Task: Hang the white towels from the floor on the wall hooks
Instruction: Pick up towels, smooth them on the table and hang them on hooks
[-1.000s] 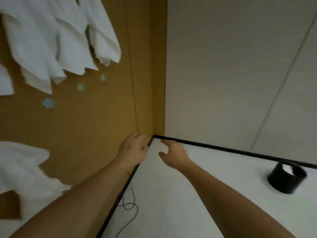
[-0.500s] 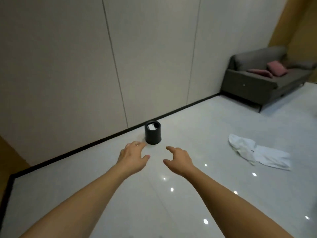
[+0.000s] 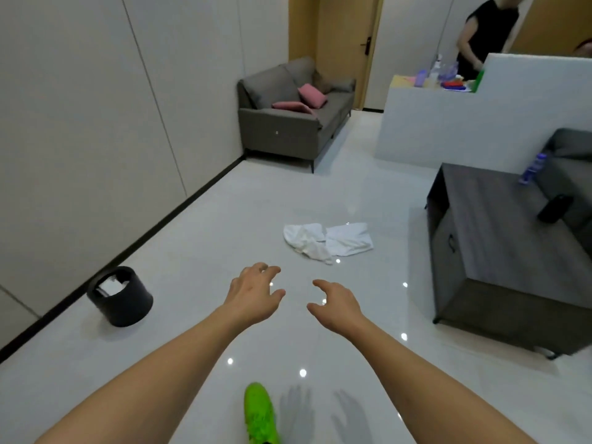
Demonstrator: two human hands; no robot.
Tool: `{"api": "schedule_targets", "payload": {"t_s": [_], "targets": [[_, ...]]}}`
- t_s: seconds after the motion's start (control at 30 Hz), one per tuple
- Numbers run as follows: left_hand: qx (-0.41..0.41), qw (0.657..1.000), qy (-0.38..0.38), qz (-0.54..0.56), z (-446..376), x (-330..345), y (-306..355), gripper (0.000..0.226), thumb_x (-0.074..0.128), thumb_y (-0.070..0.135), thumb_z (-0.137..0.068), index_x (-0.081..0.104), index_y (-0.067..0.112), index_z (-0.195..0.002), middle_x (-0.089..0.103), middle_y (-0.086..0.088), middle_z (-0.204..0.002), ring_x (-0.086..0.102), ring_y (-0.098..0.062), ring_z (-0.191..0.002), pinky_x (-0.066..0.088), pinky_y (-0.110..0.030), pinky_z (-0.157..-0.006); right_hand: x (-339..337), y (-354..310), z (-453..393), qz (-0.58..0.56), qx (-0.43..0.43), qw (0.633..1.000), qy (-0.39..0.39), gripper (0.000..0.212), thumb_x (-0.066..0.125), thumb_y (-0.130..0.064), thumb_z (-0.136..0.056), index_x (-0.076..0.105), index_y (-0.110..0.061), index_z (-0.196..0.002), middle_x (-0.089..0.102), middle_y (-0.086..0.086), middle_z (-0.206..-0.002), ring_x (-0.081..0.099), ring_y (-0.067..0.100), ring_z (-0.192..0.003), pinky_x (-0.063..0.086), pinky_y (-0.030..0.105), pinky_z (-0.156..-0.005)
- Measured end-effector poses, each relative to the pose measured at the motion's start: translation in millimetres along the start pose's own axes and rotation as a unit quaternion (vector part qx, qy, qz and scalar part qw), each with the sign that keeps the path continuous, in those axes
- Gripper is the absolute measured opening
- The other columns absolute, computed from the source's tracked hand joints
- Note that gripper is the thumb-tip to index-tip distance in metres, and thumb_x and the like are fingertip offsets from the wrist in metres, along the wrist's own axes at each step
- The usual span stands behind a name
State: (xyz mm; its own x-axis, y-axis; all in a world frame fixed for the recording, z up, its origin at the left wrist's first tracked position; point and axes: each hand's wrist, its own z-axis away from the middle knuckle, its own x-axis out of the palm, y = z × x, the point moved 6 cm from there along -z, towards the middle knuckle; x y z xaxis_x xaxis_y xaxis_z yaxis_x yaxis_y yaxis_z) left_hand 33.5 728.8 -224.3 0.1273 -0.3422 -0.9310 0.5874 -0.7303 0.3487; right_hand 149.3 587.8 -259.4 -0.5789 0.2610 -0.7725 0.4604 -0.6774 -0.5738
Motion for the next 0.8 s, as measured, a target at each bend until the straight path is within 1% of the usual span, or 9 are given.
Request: {"api": "schedule_targets", "payload": {"t_s": [0.1, 0.27, 0.4, 0.53, 0.63, 0.8], "targets": [[0.036, 0.999, -0.019, 0.003, -75, 11, 12, 0.056, 0.050, 0.046, -0.095, 0.039, 0.029, -0.146, 0.036, -0.001, -0.152, 0.033, -0.023, -0.139, 0.032, -0.042, -0.113, -18, 17, -56, -0.009, 0.034, 0.999, 0.016, 0.065, 0.060, -0.038, -0.089, 0.038, -0.028, -0.149, 0.047, 0.001, -0.146, 0.043, 0.024, -0.134, 0.040, 0.036, -0.107], [0.061, 0.996, -0.069, -0.002, -200, 18, 13, 0.057, 0.050, 0.045, -0.095, 0.037, 0.027, -0.148, 0.036, -0.002, -0.152, 0.033, -0.025, -0.138, 0.033, -0.042, -0.112, -42, 26, -157, -0.013, 0.094, 0.995, 0.006, 0.065, 0.062, -0.037, -0.088, 0.039, -0.026, -0.149, 0.048, 0.003, -0.144, 0.046, 0.024, -0.132, 0.041, 0.036, -0.107], [0.064, 0.994, -0.092, 0.001, -287, 9, 6, 0.058, 0.051, 0.044, -0.095, 0.038, 0.025, -0.148, 0.038, -0.002, -0.151, 0.035, -0.027, -0.137, 0.035, -0.042, -0.110, -62, 21, -233, -0.022, 0.121, 0.992, 0.001, 0.066, 0.062, -0.035, -0.088, 0.039, -0.025, -0.149, 0.050, 0.004, -0.142, 0.051, 0.023, -0.127, 0.044, 0.035, -0.104], [0.066, 0.992, -0.108, -0.010, -358, 7, -3, 0.057, 0.052, 0.043, -0.095, 0.040, 0.023, -0.147, 0.041, -0.003, -0.148, 0.038, -0.026, -0.135, 0.037, -0.042, -0.108, -67, 23, -294, -0.039, 0.135, 0.990, -0.010, 0.065, 0.062, -0.034, -0.089, 0.040, -0.023, -0.149, 0.052, 0.004, -0.142, 0.051, 0.023, -0.127, 0.043, 0.031, -0.103], [0.062, 0.990, -0.127, -0.011, -407, 19, -11, 0.055, 0.052, 0.042, -0.094, 0.043, 0.023, -0.145, 0.044, -0.003, -0.145, 0.041, -0.026, -0.132, 0.040, -0.042, -0.106, -64, 34, -335, -0.051, 0.154, 0.986, -0.033, 0.064, 0.062, -0.033, -0.089, 0.041, -0.022, -0.148, 0.050, 0.005, -0.144, 0.049, 0.023, -0.130, 0.041, 0.031, -0.105], [0.040, 0.987, -0.158, -0.011, -495, 50, -16, 0.054, 0.053, 0.041, -0.094, 0.044, 0.023, -0.144, 0.042, -0.003, -0.147, 0.041, -0.025, -0.133, 0.041, -0.041, -0.106, -69, 70, -421, -0.064, 0.187, 0.979, -0.056, 0.065, 0.065, -0.033, -0.086, 0.044, -0.022, -0.147, 0.054, 0.007, -0.140, 0.049, 0.021, -0.130, 0.040, 0.029, -0.105]]}}
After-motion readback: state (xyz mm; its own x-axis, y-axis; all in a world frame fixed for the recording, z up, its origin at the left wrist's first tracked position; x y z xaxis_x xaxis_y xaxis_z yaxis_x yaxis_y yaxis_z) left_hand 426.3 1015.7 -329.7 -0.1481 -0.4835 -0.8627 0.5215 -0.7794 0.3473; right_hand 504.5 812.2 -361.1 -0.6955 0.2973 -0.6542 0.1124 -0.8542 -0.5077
